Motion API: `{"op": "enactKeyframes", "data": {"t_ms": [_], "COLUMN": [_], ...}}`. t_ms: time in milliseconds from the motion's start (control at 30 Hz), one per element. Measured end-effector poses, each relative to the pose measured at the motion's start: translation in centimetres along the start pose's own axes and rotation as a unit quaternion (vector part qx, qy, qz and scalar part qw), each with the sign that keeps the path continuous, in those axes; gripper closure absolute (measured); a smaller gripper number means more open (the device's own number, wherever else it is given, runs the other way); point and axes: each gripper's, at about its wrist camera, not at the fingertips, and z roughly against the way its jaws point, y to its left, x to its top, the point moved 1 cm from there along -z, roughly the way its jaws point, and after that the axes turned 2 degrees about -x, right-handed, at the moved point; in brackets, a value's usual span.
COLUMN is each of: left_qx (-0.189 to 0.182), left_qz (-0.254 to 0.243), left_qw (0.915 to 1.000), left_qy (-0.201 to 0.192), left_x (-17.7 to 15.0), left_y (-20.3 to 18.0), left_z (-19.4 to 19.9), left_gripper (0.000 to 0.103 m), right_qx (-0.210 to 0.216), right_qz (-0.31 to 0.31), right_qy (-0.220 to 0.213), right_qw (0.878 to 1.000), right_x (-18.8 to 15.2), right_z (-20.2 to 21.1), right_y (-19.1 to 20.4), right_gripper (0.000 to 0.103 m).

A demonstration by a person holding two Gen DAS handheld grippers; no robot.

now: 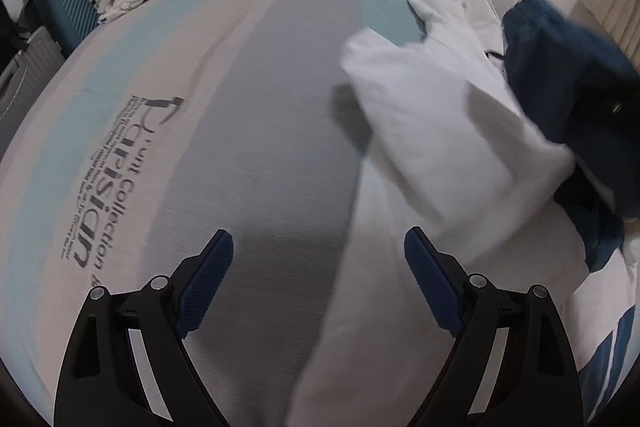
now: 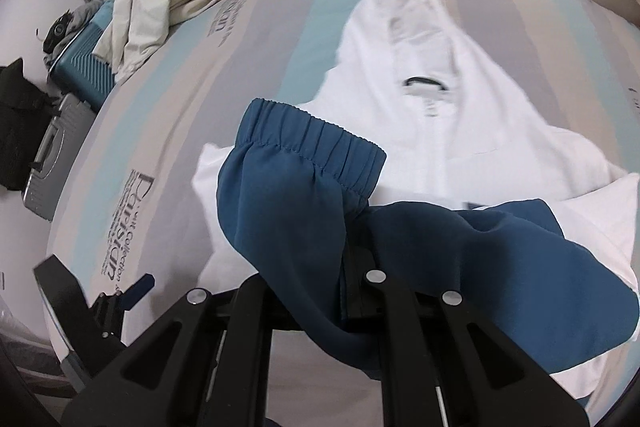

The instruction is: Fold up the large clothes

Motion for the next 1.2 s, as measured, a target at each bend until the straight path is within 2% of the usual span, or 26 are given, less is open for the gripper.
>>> {"op": "enactKeyframes", "data": {"t_ms": [433,533,633,700,800,867,1067,1200], "left_qx": [-0.014,-0.012,-0.007,-0.005,-0.004,0.0,0.008,0.0], "left_qz": [-0.028,-0.031,-0.03,-0.023,-0.008,0.002,0.034,0.076], "left_qw": [0.9994,0.9993,0.9993,0.9994,0.9996,0.9996,0.9989,0.997], "left_qy": [-0.011,-0.016,-0.021,-0.025,-0.027,-0.027,-0.031,-0.018], "left_x": [1.7,1.9,2.0,2.0,2.1,2.0,1.7,1.4], "left_y": [5.4,6.7,7.9,8.9,10.3,11.2,13.4,15.3], "left_z": [2.2,2.7,3.2,3.7,4.0,4.1,4.8,5.3], "left_gripper": [0.017,0.017,0.017,0.017,0.017,0.017,0.017,0.017], "right_qx": [-0.028,-0.045,-0.049,-0.044,-0.042,-0.042,-0.028,0.002], "right_qz": [-0.021,-0.015,0.0,0.015,0.033,0.037,0.068,0.072], "right_qy": [0.03,0.04,0.048,0.048,0.053,0.056,0.052,0.049], "right_qw": [0.999,0.998,0.998,0.998,0.997,0.997,0.996,0.996], "right_x": [-1.9,-2.6,-3.3,-3.9,-4.8,-5.3,-6.0,-6.1], "right_z": [-4.4,-5.8,-6.7,-7.2,-7.8,-8.2,-8.2,-7.3], "right_y": [5.4,6.9,8.5,9.5,10.6,10.8,12.4,12.7], "right_gripper": [0.094,0.09,0.078,0.062,0.052,0.05,0.03,0.028]}}
